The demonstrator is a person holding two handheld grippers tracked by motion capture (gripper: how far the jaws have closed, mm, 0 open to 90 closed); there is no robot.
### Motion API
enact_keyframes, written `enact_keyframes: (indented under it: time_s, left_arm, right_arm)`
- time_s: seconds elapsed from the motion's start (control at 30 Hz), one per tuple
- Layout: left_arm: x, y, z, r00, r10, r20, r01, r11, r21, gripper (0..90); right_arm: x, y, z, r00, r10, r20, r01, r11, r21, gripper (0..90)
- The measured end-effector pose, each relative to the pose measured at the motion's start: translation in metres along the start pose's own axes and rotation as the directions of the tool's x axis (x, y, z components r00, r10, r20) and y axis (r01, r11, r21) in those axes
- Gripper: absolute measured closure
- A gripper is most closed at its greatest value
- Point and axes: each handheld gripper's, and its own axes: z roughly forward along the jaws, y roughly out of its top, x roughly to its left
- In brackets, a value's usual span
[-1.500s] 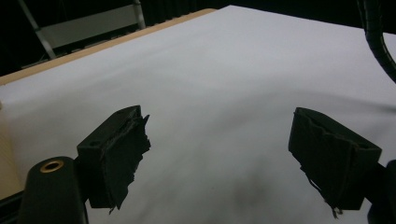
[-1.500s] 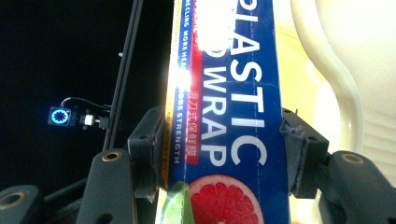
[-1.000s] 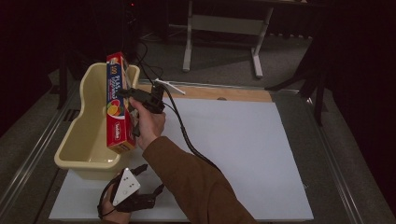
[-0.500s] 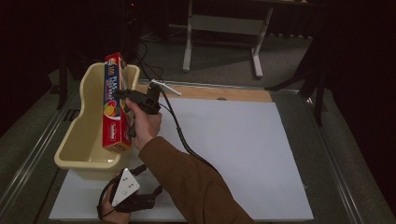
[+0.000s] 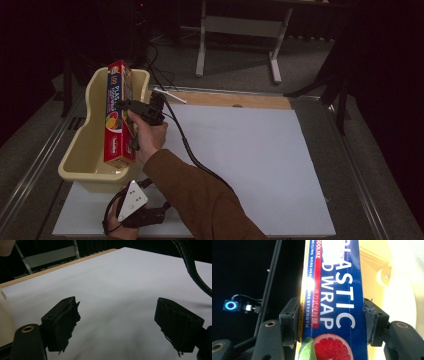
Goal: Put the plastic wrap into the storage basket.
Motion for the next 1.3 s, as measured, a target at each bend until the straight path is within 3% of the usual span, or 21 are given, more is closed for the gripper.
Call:
enact_keyframes:
  time_s: [0.5,0.53,0.6,0.63,0.7,0.8,1.13,1.3]
  left_arm:
    - [0.0,0.0,-0.001,1.0,-0.003,-0.002,0.003,1.0,-0.003,18.8]
    - [0.0,0.0,-0.001,1.0,-0.003,-0.002,0.003,1.0,-0.003,18.8]
    - [0.0,0.0,-0.001,1.0,-0.003,-0.001,0.003,1.0,-0.001,18.8]
    - [0.0,0.0,0.0,1.0,0.0,-0.002,0.0,1.0,0.0,18.8]
    - [-0.001,0.0,0.001,1.0,-0.001,-0.001,0.001,1.0,0.001,18.8]
    - [-0.002,0.0,0.001,1.0,0.005,-0.001,-0.005,1.0,0.001,18.8]
    - [0.0,-0.001,-0.001,1.0,0.002,-0.006,-0.002,1.0,0.005,18.8]
    - [0.001,-0.001,-0.003,0.9999,0.004,-0.012,-0.003,1.0,0.005,18.8]
  right_arm:
    - [-0.004,-0.004,0.01,0.999,-0.03,0.034,0.029,0.999,0.036,37.2]
    - [-0.005,-0.003,0.009,0.9993,-0.028,0.024,0.028,0.999,0.033,37.5]
    - [0.0,0.001,0.006,0.9978,-0.024,-0.063,0.024,1.0,0.014,37.8]
    - [0.006,0.002,0.004,0.9968,-0.036,-0.072,0.037,0.999,0.016,38.1]
    - [0.015,0.002,0.003,0.9961,-0.073,-0.05,0.075,0.996,0.048,39.4]
    - [0.019,0.0,0.002,0.9938,-0.105,-0.035,0.107,0.993,0.056,40.5]
    - [0.011,-0.001,-0.003,0.9922,-0.124,0.004,0.124,0.988,0.096,41.7]
    - [0.01,0.002,-0.011,0.9852,-0.169,0.027,0.167,0.982,0.084,42.0]
